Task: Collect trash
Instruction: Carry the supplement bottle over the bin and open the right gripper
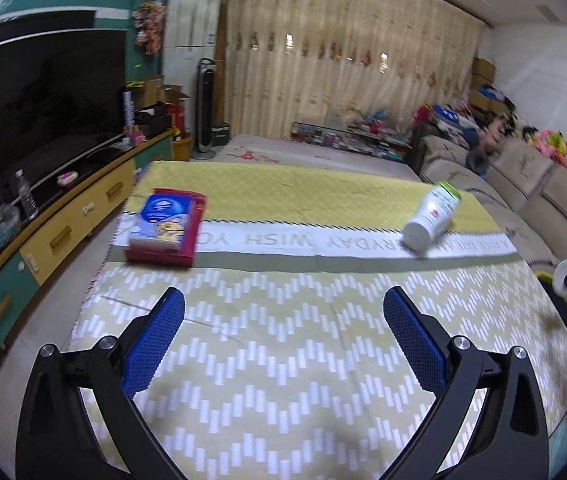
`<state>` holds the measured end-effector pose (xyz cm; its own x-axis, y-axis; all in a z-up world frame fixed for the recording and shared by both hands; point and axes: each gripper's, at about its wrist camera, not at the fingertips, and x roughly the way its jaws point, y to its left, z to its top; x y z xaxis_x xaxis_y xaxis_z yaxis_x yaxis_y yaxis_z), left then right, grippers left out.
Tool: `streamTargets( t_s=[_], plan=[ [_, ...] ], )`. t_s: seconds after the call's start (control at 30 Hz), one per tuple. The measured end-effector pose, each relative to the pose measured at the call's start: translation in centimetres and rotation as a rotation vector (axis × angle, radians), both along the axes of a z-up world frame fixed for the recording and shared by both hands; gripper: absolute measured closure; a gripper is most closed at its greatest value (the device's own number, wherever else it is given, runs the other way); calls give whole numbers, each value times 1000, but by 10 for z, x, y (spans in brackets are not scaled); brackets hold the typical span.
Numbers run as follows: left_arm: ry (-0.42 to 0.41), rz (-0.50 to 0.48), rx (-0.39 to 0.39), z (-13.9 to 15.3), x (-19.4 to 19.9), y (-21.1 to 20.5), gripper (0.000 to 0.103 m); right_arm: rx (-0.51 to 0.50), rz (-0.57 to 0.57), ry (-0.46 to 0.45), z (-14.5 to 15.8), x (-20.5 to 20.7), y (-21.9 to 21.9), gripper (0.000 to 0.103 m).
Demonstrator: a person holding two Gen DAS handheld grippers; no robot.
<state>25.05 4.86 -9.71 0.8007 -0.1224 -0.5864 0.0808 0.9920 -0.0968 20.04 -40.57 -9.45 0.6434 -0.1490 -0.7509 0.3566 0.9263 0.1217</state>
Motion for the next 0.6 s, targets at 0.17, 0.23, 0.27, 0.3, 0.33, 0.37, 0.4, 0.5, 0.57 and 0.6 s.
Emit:
streamTargets(
  t_s=[0.17, 0.23, 0.27, 0.3, 0.33, 0.37, 0.4, 0.5, 0.57, 0.6],
  plan=[
    [0, -56, 50, 4, -1, -20, 5, -4, -173, 60, -25, -11, -75, 23],
    [7, -80, 52, 8, -2, -26, 5, 2, -207, 92, -38, -8, -97, 23],
    [13, -95, 53, 10, -2, -31, 5, 2, -219, 101, -43, -7, -102, 23],
    [19, -109, 53, 12, -3, -36, 5, 4, -230, 108, -48, -6, -109, 23],
    [21, -116, 54, 13, -3, -38, 5, 7, -238, 115, -53, -3, -114, 23],
    [23, -130, 56, 16, -3, -43, 5, 15, -248, 127, -60, 1, -119, 23],
    [26, -145, 59, 18, -3, -47, 5, 21, -254, 138, -65, 4, -124, 23],
    [34, -191, 77, 26, -1, -64, 5, 94, -270, 175, -79, 10, -138, 23],
    [47, -232, 82, 30, 3, -76, 5, 100, -281, 155, -77, 8, -143, 23],
    [53, -251, 87, 32, 5, -82, 5, 81, -283, 146, -73, 6, -142, 23]
  ],
)
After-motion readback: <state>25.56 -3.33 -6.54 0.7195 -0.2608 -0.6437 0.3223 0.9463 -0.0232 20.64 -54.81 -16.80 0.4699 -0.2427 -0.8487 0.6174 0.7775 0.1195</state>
